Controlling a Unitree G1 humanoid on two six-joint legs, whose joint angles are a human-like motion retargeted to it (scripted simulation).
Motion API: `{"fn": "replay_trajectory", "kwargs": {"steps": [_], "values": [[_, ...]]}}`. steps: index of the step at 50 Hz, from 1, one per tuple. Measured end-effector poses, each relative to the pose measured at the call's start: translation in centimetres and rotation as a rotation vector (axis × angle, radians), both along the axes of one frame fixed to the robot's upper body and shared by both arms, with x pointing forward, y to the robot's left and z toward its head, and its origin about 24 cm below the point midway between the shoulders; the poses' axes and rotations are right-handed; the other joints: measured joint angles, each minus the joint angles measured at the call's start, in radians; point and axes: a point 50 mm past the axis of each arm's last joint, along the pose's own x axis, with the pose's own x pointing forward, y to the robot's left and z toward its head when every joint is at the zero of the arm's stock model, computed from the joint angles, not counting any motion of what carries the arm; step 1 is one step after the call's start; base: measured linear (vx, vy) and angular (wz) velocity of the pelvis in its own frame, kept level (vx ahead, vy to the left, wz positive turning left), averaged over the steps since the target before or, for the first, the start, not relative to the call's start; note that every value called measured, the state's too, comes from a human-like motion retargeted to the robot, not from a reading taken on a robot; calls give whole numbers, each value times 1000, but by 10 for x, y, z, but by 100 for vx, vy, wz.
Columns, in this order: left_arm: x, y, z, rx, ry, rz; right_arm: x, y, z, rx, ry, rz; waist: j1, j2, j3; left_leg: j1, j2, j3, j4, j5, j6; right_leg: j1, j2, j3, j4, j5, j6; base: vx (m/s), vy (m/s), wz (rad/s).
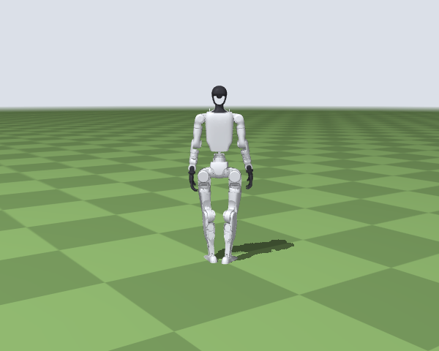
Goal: Upper body actions
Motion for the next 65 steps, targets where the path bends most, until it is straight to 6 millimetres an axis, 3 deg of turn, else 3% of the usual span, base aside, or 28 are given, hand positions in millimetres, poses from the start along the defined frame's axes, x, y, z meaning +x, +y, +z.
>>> {"fn": "replay_trajectory", "kwargs": {"steps": [4,7,12,16,19,22,24,27,31,32,35,37,40,43,44,47,50,52,54,55,57,61,62,65], "values": [[15,-4,-2,6,-73,9,56,-36,22,-117,-329,-395,-20,2,-4,-4,-1,-8,0,1,3,3,1,-8,-3,-2,3,0,0,0],[22,-9,-3,-27,-92,37,102,-79,63,-233,-658,-690,-30,-4,-16,-10,-5,-17,0,1,4,2,-3,-16,-4,-4,6,0,0,0],[21,-15,-3,-58,-87,58,142,-163,173,-562,-1140,-960,-27,-26,-38,-16,-17,-31,-2,1,7,2,-13,-31,-7,-9,11,5,-1,15],[10,-16,-3,-53,-48,64,165,-199,281,-884,-1405,-917,-32,-32,-45,-8,-19,-18,-6,-3,7,-2,-14,-22,-3,-9,10,-1,-1,-14],[-3,-17,-1,-54,4,59,190,-195,367,-1041,-1636,-769,-38,-22,-46,5,-15,10,-12,-9,5,-9,-9,1,1,-5,9,-5,0,-49],[-13,-15,1,-58,55,46,206,-169,448,-1177,-1878,-607,-38,-14,-45,16,-11,43,-17,-15,2,-19,-6,29,5,1,6,-4,-1,-56],[-18,-12,2,-53,75,35,206,-146,493,-1304,-2013,-476,-33,-14,-48,20,-9,60,-19,-18,0,-26,-4,45,8,3,5,-1,-5,-44],[-22,-5,3,-28,84,29,189,-109,545,-1599,-2132,-218,-26,-25,-61,18,-9,72,-21,-19,-4,-35,-5,56,10,5,5,2,-4,-16],[-20,-2,3,-4,71,59,152,-55,584,-2212,-2089,148,-30,-36,-78,11,-8,65,-22,-18,-6,-39,-5,54,9,2,5,0,0,0],[-19,-2,3,-3,65,74,142,-43,589,2357,2036,-182,-33,-36,-82,9,-6,63,-23,-17,-6,-40,-4,53,9,1,4,0,0,0],[-12,-6,1,-10,37,122,114,-14,589,2177,1606,-63,-37,-35,-89,6,-2,55,-23,-17,-5,-38,1,50,9,-3,4,0,0,0],[-6,-8,0,-14,12,139,113,-13,582,2040,1541,-45,-38,-37,-87,7,0,45,-22,-16,-4,-32,4,43,9,-6,4,5,1,21],[4,-8,-1,-19,-25,132,128,-44,577,2132,1697,-22,-34,-46,-85,4,1,29,-19,-14,-3,-24,5,30,7,-10,5,4,-2,28],[9,-6,-2,-16,-47,107,144,-99,565,2382,1917,209,-28,-63,-92,-8,-1,10,-15,-11,-2,-22,3,12,2,-13,7,5,-4,32],[9,-5,-1,-12,-49,104,149,-117,557,-2397,-1962,-329,-28,-68,-96,-13,-1,4,-14,-9,-2,-22,3,7,1,-14,7,4,-4,31],[8,-3,-1,3,-40,128,169,-163,529,-1990,-1867,-678,-28,-80,-106,-27,0,-11,-10,-7,-1,-24,3,-7,-3,-17,9,1,-4,24],[2,-3,0,0,-15,187,192,-192,507,-1390,-1895,-914,-30,-82,-105,-32,4,-15,-8,-6,-1,-25,6,-10,-3,-17,9,-1,-2,-1],[-3,-4,1,-7,8,228,208,-190,508,-1027,-1996,-849,-31,-79,-101,-30,7,-10,-7,-6,-1,-25,8,-6,-2,-16,9,-2,-5,-14],[-10,-4,2,-10,31,253,213,-173,522,-876,-2148,-722,-33,-74,-99,-27,8,0,-9,-7,-2,-28,9,1,-1,-14,8,-3,-3,-24],[-13,-3,3,-8,41,259,211,-163,531,-883,-2218,-678,-32,-70,-99,-26,9,5,-10,-8,-3,-31,9,5,0,-13,8,-4,0,-30],[-18,-2,3,-3,58,258,195,-140,551,-1161,-2308,-573,-35,-63,-99,-24,10,18,-13,-10,-3,-37,11,16,1,-10,6,-5,1,-32],[-24,-1,4,7,75,235,151,-84,588,-1989,-2297,-203,-37,-51,-98,-21,11,40,-17,-12,-6,-50,12,36,6,-5,5,-4,1,-28],[-25,-1,4,8,75,232,140,-69,595,2180,2232,120,-38,-48,-97,-21,11,43,-18,-12,-6,-53,12,39,6,-4,5,0,0,0],[-24,-1,4,7,69,226,105,-25,603,2151,1668,48,-42,-45,-93,-18,12,50,-20,-13,-7,-56,12,46,7,-2,3,0,0,0]]}}
